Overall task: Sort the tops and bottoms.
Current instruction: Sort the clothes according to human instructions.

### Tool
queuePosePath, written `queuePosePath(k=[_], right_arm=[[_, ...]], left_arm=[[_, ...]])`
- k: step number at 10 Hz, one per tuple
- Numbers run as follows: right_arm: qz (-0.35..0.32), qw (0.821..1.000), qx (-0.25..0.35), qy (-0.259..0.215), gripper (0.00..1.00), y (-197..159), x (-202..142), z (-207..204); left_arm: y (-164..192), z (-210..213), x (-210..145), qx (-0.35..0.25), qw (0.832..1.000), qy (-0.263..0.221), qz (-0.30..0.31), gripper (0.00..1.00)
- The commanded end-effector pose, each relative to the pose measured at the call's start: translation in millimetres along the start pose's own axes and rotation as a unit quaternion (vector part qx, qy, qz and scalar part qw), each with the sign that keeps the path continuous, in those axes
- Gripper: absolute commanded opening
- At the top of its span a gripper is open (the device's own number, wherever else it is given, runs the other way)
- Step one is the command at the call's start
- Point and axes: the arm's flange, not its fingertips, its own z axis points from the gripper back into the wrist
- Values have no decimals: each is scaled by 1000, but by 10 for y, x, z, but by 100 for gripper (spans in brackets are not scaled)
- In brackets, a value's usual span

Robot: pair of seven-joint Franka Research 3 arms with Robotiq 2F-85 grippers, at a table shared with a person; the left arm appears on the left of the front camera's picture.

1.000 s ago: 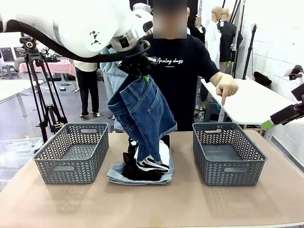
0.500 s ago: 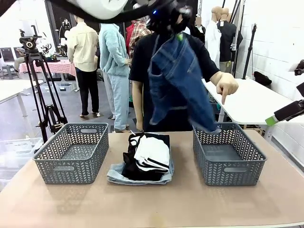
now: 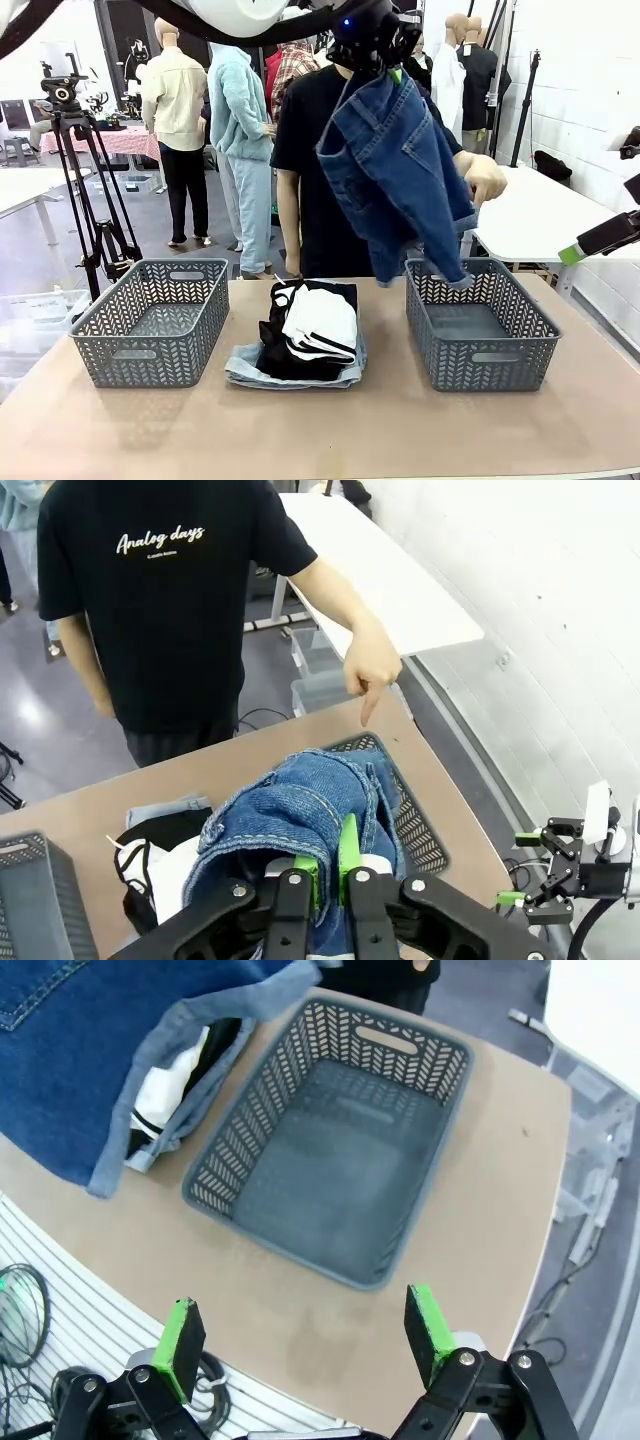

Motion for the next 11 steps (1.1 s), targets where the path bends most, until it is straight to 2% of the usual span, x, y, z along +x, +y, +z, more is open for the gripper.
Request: queuePosePath(k=[1,2,4,6,8,10,11], right_arm=[[2,1000,0,5,100,4,-9,-7],[2,1000,0,5,100,4,-9,-7],[2,1000,0,5,100,4,-9,-7],[2,1000,0,5,100,4,-9,-7],[2,1000,0,5,100,4,-9,-7],[2,1000,0,5,100,4,-9,-7],[2,1000,0,5,100,4,-9,-7]], left_arm=[[-30,-29,-14,-4,1000,1,-1,0],[-135,-19,2,-46,999,-16,1,0],[-447,-314,170,-141,989,-20,-23,0],[-729,-489,355,-187,981,-31,-51,0],[-738,-756,318,-191,981,-20,-24,0],[-540,-1226,4,-161,986,-2,32,0],[-421,-1408,-175,-125,991,8,48,0]])
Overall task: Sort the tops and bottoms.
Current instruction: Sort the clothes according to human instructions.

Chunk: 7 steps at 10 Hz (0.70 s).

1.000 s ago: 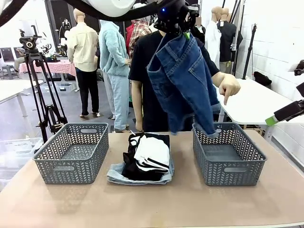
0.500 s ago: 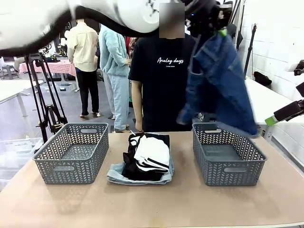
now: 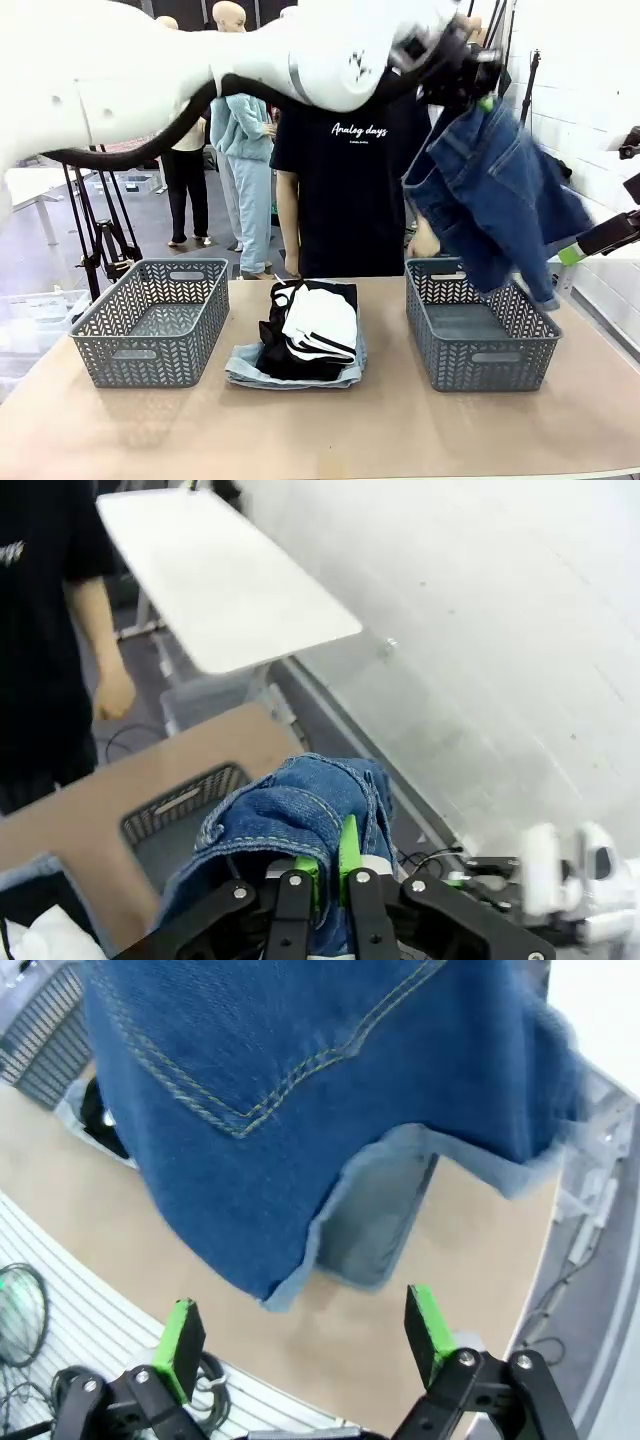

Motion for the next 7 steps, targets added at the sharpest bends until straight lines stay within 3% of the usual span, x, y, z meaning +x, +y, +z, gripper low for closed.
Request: queuePosePath(k=[1,2,5,7], right_arm=[[1,1000,0,4,100,-4,-12,-6],[1,1000,0,4,100,-4,-12,-6],[1,1000,0,4,100,-4,-12,-6],[1,1000,0,4,100,-4,-12,-6]], left_arm=[[206,-139,-277,47,998,6,45,0],[276,-206,-402,68,996,25,43,0],[276,-423,-642,48,994,92,35,0],[200,-397,-564,39,996,74,32,0]])
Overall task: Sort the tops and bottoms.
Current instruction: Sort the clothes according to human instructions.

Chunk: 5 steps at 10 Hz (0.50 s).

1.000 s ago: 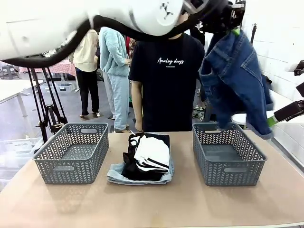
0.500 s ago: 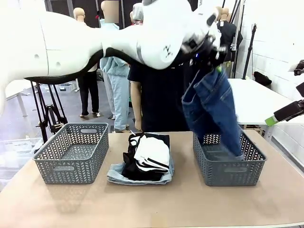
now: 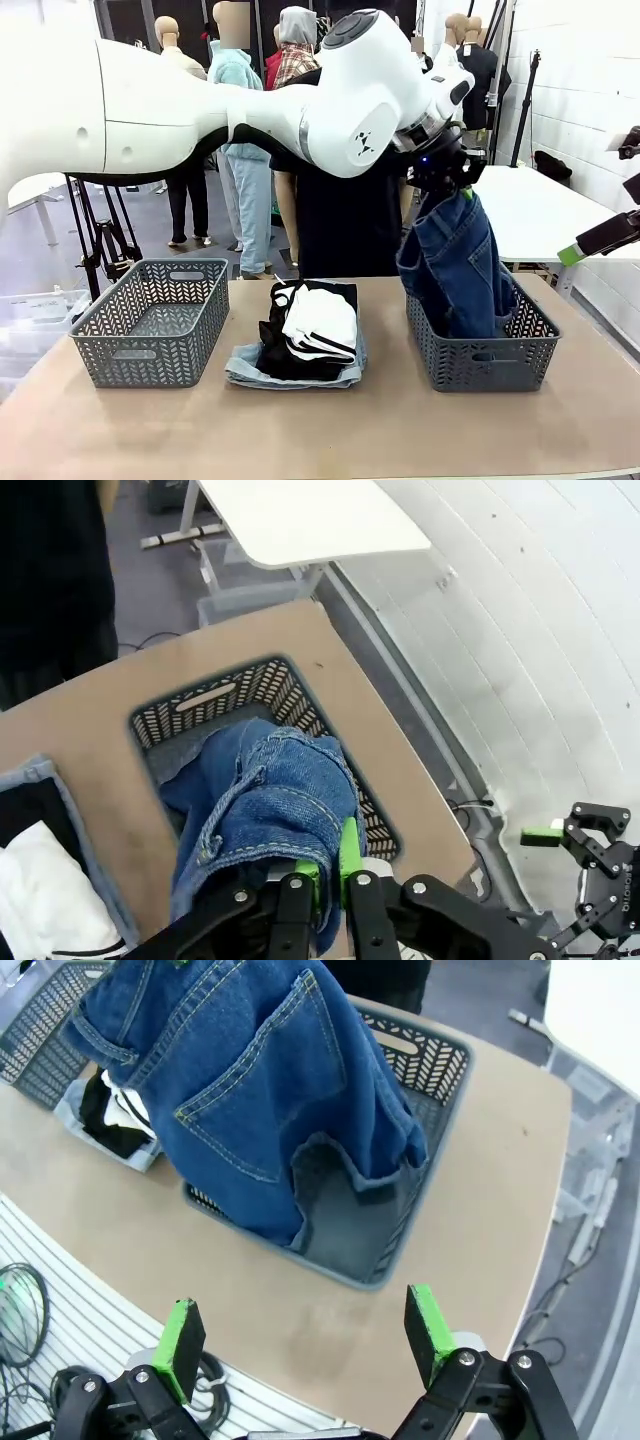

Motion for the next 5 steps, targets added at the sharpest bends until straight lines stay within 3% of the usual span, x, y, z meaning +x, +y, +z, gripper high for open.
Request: queuePosePath(k=[1,4,5], right_arm=[[1,1000,0,4,100,-5,-12,-5],[1,1000,0,4,100,-5,-12,-5],[1,1000,0,4,100,-5,-12,-5]], left_arm=[[53,-19,-1,8,1000,-2,0,0],[18,-39,-26,2,1000,4,-1,0],[-1,-149,21,-31,999,6,-1,0]])
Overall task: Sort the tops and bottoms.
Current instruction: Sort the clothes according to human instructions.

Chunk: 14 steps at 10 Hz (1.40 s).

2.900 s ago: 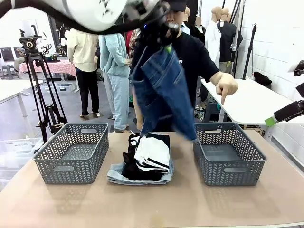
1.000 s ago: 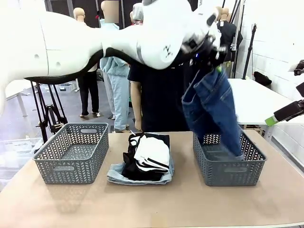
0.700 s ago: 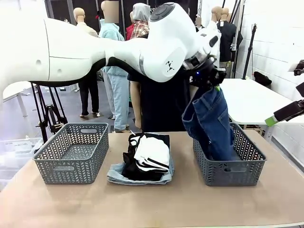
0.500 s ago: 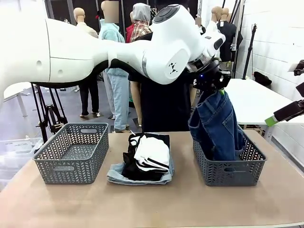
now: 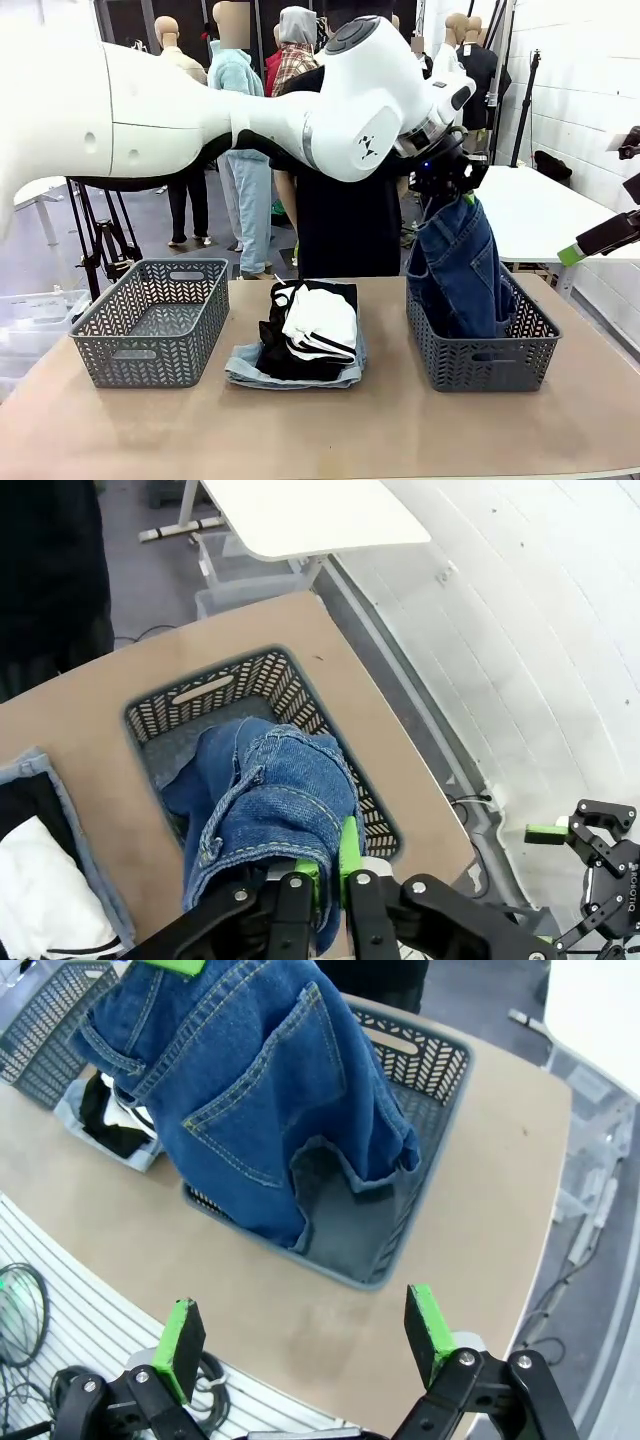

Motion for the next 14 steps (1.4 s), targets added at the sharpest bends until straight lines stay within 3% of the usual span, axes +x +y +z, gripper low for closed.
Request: queuePosePath(k=[1,3,5,8,11,14], right_arm=[[1,1000,0,4,100,-6,-12,-5],[1,1000,0,4,100,-6,-12,-5],[1,1000,0,4,100,-6,-12,-5],[1,1000,0,4,100,-6,-12,-5],[1,1000,0,4,100,-6,-12,-5],[1,1000,0,4,100,-6,-12,-5]], left_arm=[[-14,-227,149,-73,997,0,0,0],[52,-675,263,-95,995,30,17,0],[203,-967,249,-55,996,50,40,0],[256,-1444,-31,-46,992,103,50,0],[299,-1779,-181,15,990,139,10,0],[313,-1787,-178,40,988,147,30,0]])
